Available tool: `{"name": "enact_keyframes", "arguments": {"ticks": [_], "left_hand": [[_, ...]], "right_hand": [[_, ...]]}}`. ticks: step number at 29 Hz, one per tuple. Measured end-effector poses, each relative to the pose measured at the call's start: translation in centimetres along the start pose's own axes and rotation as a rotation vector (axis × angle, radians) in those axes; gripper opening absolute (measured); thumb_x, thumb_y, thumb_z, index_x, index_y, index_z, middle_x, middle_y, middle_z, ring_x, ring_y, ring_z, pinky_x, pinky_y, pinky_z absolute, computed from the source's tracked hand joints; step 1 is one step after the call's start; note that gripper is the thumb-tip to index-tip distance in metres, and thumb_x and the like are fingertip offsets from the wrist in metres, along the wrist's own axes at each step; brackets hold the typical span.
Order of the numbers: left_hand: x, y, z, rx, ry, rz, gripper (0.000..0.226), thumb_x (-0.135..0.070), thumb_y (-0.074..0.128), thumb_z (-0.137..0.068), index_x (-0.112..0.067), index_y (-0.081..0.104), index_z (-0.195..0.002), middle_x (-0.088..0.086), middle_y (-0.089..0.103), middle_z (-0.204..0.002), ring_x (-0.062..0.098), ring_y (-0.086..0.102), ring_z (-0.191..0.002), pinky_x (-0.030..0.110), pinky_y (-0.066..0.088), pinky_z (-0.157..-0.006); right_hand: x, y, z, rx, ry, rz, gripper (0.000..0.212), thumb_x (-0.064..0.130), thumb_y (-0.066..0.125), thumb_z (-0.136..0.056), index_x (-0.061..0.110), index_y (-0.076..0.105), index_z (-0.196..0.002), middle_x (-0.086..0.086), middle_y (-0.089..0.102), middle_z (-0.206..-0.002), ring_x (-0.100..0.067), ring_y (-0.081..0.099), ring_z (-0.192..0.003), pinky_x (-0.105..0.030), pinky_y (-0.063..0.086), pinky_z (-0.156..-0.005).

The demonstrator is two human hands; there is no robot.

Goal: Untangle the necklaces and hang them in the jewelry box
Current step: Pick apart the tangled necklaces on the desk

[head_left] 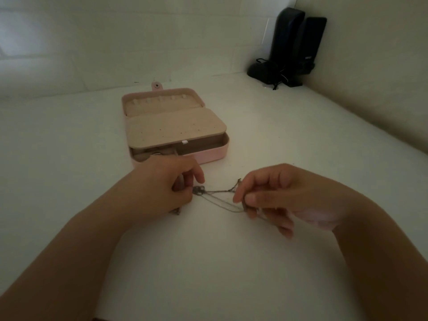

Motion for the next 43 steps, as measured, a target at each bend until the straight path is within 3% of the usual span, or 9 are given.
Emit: {"name": "enact_keyframes", "arguments": {"ticks": [3, 5, 9, 13, 21, 30, 34, 38, 43], "left_hand": [[0.1, 0.1, -0.1, 0.001, -0.014, 0.004, 0.028, -0.006, 0.063, -0.074, -0.032, 0.059, -0.083, -0.014, 0.057, -0.069, -0.004, 0.053, -0.064, 0.012, 0.043, -0.061], [0.1, 0.2, -0.1, 0.007, -0.024, 0.015, 0.03, -0.004, 0.062, -0.074, -0.033, 0.059, -0.084, -0.014, 0.058, -0.071, -0.005, 0.053, -0.063, 0.011, 0.043, -0.061], [-0.1, 0.3, 0.0, 0.011, -0.019, 0.054, 0.036, -0.001, 0.061, -0.073, -0.034, 0.059, -0.085, -0.015, 0.062, -0.077, 0.0, 0.054, -0.063, 0.007, 0.042, -0.058], [-0.3, 0.4, -0.1, 0.012, 0.021, 0.065, 0.03, -0.003, 0.064, -0.076, -0.032, 0.06, -0.086, -0.014, 0.062, -0.077, 0.002, 0.055, -0.069, 0.008, 0.043, -0.059], [-1.0, 0.8, -0.1, -0.014, 0.05, 0.085, 0.027, -0.002, 0.061, -0.08, -0.029, 0.062, -0.085, -0.02, 0.06, -0.078, -0.009, 0.054, -0.081, 0.002, 0.041, -0.063], [-1.3, 1.3, -0.3, -0.064, 0.099, 0.031, 0.018, -0.006, 0.062, -0.08, -0.022, 0.064, -0.089, -0.021, 0.054, -0.074, -0.01, 0.051, -0.072, 0.003, 0.038, -0.063], [-0.9, 1.1, 0.0, -0.039, 0.054, 0.083, 0.026, -0.003, 0.058, -0.082, -0.028, 0.061, -0.09, -0.02, 0.057, -0.079, -0.003, 0.052, -0.078, 0.005, 0.041, -0.063], [-0.5, 0.6, 0.2, 0.004, 0.005, 0.102, 0.032, 0.0, 0.057, -0.082, -0.031, 0.06, -0.089, -0.018, 0.059, -0.079, 0.002, 0.054, -0.067, 0.009, 0.043, -0.059], [-0.6, 0.3, 0.2, 0.034, 0.008, 0.034, 0.036, -0.001, 0.057, -0.072, -0.036, 0.057, -0.078, -0.016, 0.06, -0.073, -0.001, 0.052, -0.07, 0.008, 0.04, -0.061]], "right_hand": [[-0.2, 0.3, 0.5, 0.143, 0.046, 0.102, 0.022, 0.014, 0.061, -0.08, 0.017, 0.072, -0.099, -0.003, 0.071, -0.083, -0.015, 0.066, -0.069, -0.025, 0.053, -0.053], [-0.1, 0.1, 0.9, 0.189, 0.051, 0.159, 0.024, 0.015, 0.061, -0.081, 0.019, 0.071, -0.102, -0.002, 0.073, -0.093, -0.014, 0.068, -0.085, -0.026, 0.055, -0.062], [0.7, -1.0, 1.0, 0.026, -0.056, 0.243, 0.018, 0.023, 0.066, -0.08, 0.023, 0.073, -0.096, -0.004, 0.075, -0.089, -0.012, 0.069, -0.083, -0.027, 0.054, -0.075], [0.1, -1.7, -0.1, -0.284, -0.113, 0.28, 0.011, 0.021, 0.067, -0.078, 0.024, 0.075, -0.085, -0.004, 0.073, -0.071, -0.011, 0.067, -0.065, -0.018, 0.05, -0.065], [0.0, -0.3, 0.8, 0.186, -0.012, 0.237, 0.016, 0.019, 0.064, -0.084, 0.021, 0.074, -0.095, -0.001, 0.073, -0.067, -0.011, 0.061, -0.052, -0.021, 0.044, -0.05], [-0.6, -1.8, -1.1, -0.431, -0.088, 0.566, 0.006, 0.031, 0.074, -0.074, 0.031, 0.07, -0.079, 0.011, 0.055, -0.055, -0.001, 0.043, -0.049, -0.011, 0.033, -0.052], [-0.9, -1.0, -2.2, -0.48, -0.069, 0.808, 0.021, 0.041, 0.067, -0.078, 0.035, 0.065, -0.098, 0.011, 0.052, -0.085, -0.001, 0.045, -0.071, -0.01, 0.034, -0.063], [-1.0, -1.7, -2.3, -0.545, -0.061, 0.872, 0.004, 0.033, 0.061, -0.085, 0.029, 0.061, -0.085, 0.014, 0.047, -0.083, -0.005, 0.044, -0.082, -0.011, 0.032, -0.068], [-1.6, -3.9, -1.4, -0.721, 0.082, 0.839, 0.007, 0.027, 0.055, -0.089, 0.021, 0.057, -0.086, 0.004, 0.049, -0.087, -0.012, 0.043, -0.082, -0.023, 0.03, -0.072]]}}
Point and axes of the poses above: each hand's wrist, its own z-axis away from the middle knuckle, its own y-axis out of the palm, x = y × z, the point moved 3 cm from there along -z, towards the middle knuckle
